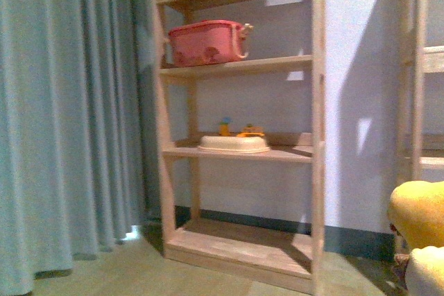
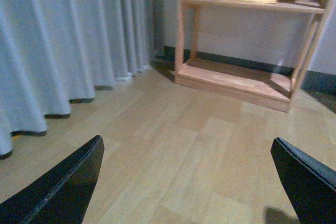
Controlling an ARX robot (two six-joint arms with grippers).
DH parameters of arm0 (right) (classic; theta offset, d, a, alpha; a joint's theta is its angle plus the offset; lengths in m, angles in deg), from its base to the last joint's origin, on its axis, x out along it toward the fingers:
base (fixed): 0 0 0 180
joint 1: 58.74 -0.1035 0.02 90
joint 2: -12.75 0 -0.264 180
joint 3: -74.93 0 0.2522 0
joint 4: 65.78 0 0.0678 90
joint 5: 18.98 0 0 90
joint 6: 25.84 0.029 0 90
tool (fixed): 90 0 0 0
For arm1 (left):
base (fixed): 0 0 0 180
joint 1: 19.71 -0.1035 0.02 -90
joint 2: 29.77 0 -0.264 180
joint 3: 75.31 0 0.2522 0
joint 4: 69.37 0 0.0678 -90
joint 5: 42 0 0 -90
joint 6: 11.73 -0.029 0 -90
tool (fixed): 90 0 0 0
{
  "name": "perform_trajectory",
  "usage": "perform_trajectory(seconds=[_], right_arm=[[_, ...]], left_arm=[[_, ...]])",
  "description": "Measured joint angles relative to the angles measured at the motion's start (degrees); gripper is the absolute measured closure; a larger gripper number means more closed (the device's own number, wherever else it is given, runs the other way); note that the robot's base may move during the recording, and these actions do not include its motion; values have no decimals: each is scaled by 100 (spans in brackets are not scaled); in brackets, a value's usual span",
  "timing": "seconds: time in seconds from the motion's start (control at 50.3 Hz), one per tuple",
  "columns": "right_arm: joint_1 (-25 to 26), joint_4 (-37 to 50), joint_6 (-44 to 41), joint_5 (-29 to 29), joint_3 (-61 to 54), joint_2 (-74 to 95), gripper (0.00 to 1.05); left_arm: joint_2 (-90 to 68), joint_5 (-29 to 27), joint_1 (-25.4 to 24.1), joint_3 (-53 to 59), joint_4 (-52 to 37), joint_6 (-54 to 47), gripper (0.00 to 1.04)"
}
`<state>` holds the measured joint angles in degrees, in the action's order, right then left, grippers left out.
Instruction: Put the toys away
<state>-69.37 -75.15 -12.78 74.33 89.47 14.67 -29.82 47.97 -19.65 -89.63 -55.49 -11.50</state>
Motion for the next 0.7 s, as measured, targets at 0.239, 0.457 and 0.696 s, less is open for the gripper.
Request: perform_trajectory(seconds=[0.239, 0.457, 0.696], right_arm=[[0, 0, 0, 2, 0, 0, 83], [0, 0, 0, 4, 0, 0, 83], [11, 0, 2, 61, 0, -7, 83]], left_arm=[[0, 4, 0, 0, 0, 0, 6], [0, 2, 0, 0, 0, 0, 6], [0, 20, 9, 0, 0, 0, 6]])
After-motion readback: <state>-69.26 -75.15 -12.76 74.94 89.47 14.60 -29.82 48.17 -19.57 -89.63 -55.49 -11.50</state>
